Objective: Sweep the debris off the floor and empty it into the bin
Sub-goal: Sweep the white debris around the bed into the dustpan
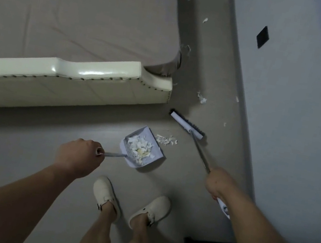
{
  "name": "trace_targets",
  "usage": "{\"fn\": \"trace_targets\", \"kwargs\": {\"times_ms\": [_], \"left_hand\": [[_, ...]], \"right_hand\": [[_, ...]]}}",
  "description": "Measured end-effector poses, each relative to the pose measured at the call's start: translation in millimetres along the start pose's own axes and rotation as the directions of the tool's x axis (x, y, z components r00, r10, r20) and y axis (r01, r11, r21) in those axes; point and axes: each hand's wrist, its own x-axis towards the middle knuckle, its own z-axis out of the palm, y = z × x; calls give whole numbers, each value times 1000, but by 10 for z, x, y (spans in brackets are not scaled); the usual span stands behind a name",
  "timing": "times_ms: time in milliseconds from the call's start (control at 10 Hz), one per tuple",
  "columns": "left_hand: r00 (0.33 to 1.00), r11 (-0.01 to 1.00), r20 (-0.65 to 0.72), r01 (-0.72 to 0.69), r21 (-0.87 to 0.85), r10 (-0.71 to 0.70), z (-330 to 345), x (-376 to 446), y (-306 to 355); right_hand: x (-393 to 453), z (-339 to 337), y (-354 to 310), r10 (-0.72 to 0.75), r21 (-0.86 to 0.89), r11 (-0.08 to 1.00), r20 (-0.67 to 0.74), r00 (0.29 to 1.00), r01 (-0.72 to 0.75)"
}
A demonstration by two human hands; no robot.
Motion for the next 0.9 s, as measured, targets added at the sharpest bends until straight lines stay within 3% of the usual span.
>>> {"fn": "trace_targets", "kwargs": {"times_ms": [100,300,500,600,900], "left_hand": [[1000,1000,-11,5,7,-5,16,-38,-274],[999,999,5,35,31,-35,35,-75,-669],[999,998,42,-1,62,-1,174,97,-917],[997,995,74,-32,91,25,252,275,-910],[991,999,128,-31,38,26,415,570,-1278]], "right_hand": [[113,133,-359,-17,-165,986,34,999,23],[62,658,-696,69,-50,997,155,985,-62],[-13,598,-369,38,155,987,62,997,-47],[17,590,-445,89,147,985,24,996,-91],[-136,1434,-1127,-3,134,991,164,986,-19]]}}
